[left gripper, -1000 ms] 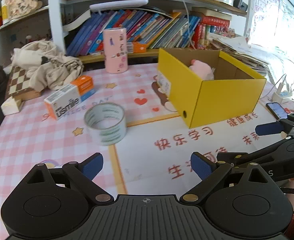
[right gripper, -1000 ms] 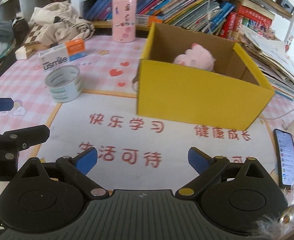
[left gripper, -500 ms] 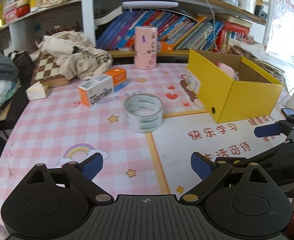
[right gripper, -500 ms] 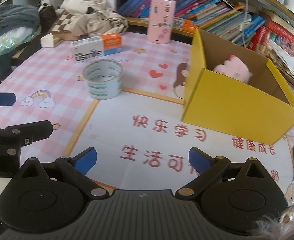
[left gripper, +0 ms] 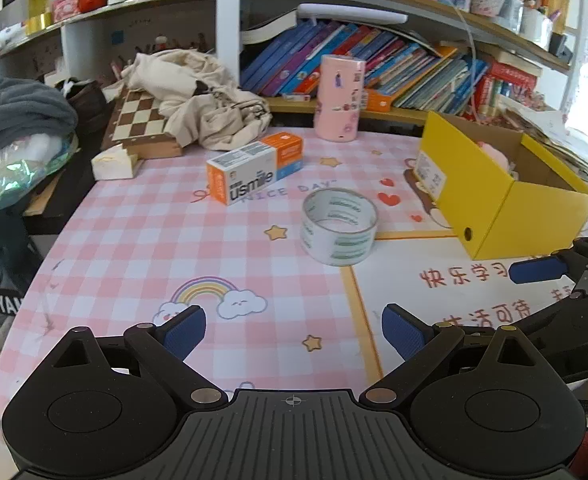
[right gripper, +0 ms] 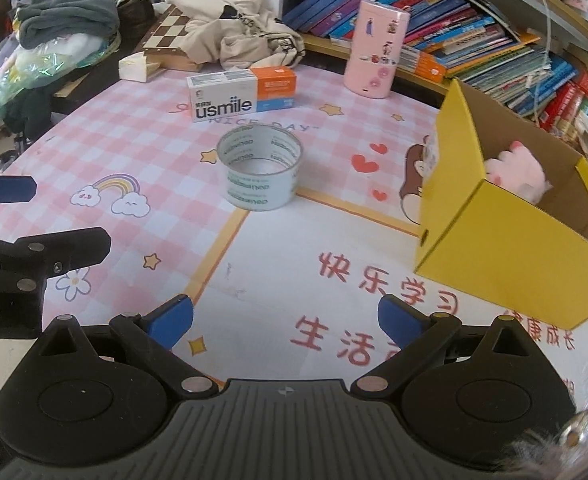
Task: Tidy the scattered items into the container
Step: 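Lower the right gripper over the tape roll while the left approaches the usmile box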
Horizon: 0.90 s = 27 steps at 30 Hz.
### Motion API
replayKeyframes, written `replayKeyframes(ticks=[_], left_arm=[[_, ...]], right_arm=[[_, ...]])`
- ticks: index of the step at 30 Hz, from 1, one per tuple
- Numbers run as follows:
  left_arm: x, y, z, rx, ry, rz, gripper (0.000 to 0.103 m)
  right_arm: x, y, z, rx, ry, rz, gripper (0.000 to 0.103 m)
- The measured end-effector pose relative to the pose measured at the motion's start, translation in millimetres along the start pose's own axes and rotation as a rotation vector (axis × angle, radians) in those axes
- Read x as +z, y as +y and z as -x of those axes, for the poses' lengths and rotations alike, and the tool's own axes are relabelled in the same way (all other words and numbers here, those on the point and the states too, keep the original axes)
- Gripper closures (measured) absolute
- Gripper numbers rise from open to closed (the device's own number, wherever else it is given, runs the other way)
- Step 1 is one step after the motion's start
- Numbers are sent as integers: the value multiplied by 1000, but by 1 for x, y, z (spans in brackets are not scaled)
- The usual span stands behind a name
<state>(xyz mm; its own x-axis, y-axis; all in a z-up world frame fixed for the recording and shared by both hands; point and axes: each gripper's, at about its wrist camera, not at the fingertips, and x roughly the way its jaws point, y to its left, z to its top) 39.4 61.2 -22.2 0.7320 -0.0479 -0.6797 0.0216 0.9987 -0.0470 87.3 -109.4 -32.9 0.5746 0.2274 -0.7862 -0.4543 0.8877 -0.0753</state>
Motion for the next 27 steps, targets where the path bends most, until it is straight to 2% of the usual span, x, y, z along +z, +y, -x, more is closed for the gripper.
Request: replayKeyframes(ticks=[12,20,27], left_arm=[[16,14,-19,69,0,50,6],[26,19,-40,77,-9,97,6],[41,22,-68,75,10,110,6]], right_arm=[[33,1,-29,54,-14,76,3],[44,0,-41,84,-87,159,3],[57,-2,-61,114,-95,202,3]])
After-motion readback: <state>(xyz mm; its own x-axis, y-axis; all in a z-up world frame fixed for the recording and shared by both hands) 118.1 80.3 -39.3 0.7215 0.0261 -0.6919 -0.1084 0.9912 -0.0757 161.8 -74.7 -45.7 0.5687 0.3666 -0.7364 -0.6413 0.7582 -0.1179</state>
